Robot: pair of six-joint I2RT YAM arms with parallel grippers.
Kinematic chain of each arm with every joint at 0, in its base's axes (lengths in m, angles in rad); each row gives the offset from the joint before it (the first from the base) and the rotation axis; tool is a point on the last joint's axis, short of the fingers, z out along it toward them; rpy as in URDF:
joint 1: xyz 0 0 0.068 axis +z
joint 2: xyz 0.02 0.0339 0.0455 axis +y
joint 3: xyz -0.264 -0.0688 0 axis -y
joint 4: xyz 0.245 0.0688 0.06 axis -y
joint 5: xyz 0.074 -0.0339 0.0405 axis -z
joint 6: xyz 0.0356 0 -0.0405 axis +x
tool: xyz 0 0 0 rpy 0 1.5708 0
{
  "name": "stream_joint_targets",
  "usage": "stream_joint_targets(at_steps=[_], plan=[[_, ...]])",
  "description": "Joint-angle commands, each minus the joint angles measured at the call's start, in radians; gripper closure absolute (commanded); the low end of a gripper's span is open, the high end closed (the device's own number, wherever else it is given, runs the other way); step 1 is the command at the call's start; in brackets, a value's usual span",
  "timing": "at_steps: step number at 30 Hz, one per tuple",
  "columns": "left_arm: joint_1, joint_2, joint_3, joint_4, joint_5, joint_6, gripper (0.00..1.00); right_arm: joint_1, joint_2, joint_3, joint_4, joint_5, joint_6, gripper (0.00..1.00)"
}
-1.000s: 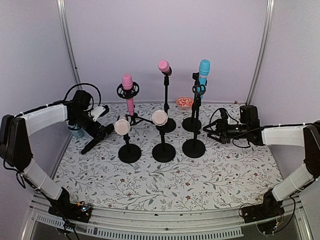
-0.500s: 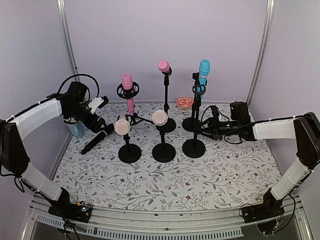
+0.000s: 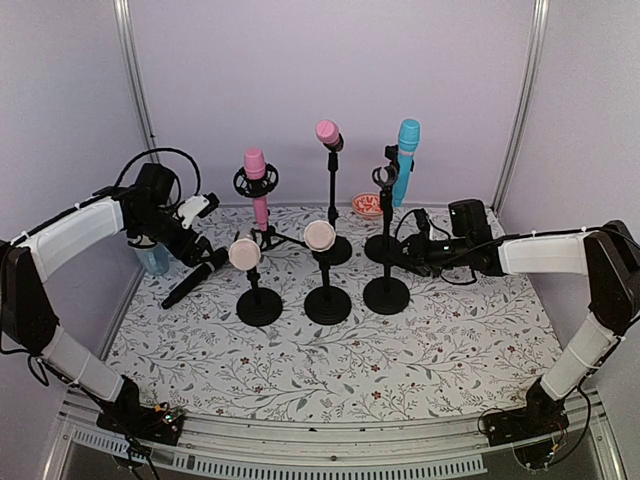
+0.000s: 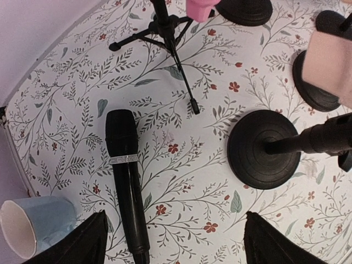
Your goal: Remove the microphone from the stand
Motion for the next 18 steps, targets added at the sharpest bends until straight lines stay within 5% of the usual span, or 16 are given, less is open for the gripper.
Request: stream_joint_targets(at_steps=[1,6,9,18], plan=[[-0.012,-0.027,0.005,-0.012,0.013,0.012,0.13,0.022,-0.009,0.012,-0.091,0.104,-0.024,0.64],[-0.014,-0.029,0.005,-0.012,0.012,0.015,0.14,0.031,-0.056,-0.016,-0.117,0.167,-0.003,0.64],[-0.016,-0.029,0.005,-0.012,0.014,0.017,0.14,0.032,-0.096,-0.042,-0.133,0.205,0.007,0.53],[-0.019,-0.03,-0.001,-0.009,0.012,0.022,0.14,0.033,-0.138,-0.14,0.067,0.051,0.096,0.48]])
